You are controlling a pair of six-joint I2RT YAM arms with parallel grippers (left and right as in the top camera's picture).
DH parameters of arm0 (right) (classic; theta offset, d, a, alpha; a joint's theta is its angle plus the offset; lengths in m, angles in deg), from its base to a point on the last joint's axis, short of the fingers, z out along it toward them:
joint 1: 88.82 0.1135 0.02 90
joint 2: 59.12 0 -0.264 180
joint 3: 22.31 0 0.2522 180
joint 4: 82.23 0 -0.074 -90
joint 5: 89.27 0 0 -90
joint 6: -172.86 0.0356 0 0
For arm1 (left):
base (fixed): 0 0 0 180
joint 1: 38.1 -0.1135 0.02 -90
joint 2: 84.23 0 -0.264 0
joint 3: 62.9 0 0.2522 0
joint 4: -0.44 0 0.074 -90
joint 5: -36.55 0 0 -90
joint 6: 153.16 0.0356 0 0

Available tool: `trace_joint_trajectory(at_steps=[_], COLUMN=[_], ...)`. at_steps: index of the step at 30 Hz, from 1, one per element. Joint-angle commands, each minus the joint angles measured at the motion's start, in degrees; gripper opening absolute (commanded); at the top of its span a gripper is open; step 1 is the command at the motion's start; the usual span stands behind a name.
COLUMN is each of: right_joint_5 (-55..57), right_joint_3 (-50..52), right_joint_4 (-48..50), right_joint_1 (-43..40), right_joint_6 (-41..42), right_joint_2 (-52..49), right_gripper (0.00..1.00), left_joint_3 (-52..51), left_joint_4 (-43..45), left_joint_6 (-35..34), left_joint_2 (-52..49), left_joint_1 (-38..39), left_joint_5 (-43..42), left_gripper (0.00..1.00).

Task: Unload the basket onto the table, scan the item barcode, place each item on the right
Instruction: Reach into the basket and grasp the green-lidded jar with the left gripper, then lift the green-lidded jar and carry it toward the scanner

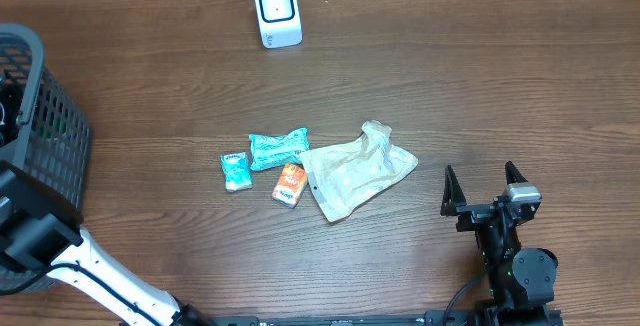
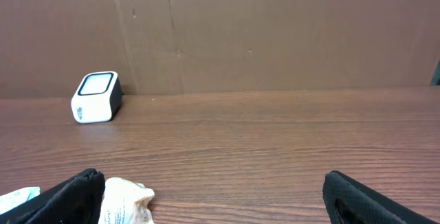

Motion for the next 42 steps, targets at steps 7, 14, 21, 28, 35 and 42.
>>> trace_joint_trajectory(at_steps=[7,14,21,28,35,42], right_joint_5=[0.55,0.52,0.52,0.52,0.52,0.52], right_joint_3=[0.57,0.57,0.57,0.57,0.57,0.57], right_joint_4=[0.20,0.20,0.20,0.20,0.20,0.20], right_joint_1=[-0.15,-0.15,-0.15,-0.15,-0.15,-0.15], right_joint_6=[-0.09,-0.09,-0.09,-0.09,-0.11,-0.09], right_joint_2=[0.39,0.39,0.39,0.39,0.39,0.39], right_gripper=[1.00,1.00,1.00,1.00,1.00,1.00], left_joint_3=[-1.90,-1.90,-1.36,-1.05,-1.07,-1.18], left_joint_4=[-2.64,-5.92,-6.23,-3.34,-0.42,0.87], left_joint_6=[-0.63,-12.24,-15.45,-15.43,-15.43,-15.43], left_joint_2=[-1.09,-0.96,-0.96,-0.98,-1.14,-1.90], left_joint_1=[0.15,0.07,0.04,0.15,0.09,0.17], left_joint_5=[5.44,18.60,22.03,21.35,21.44,20.72], left_gripper=[0.72,0.72,0.67,0.63,0.87,0.73])
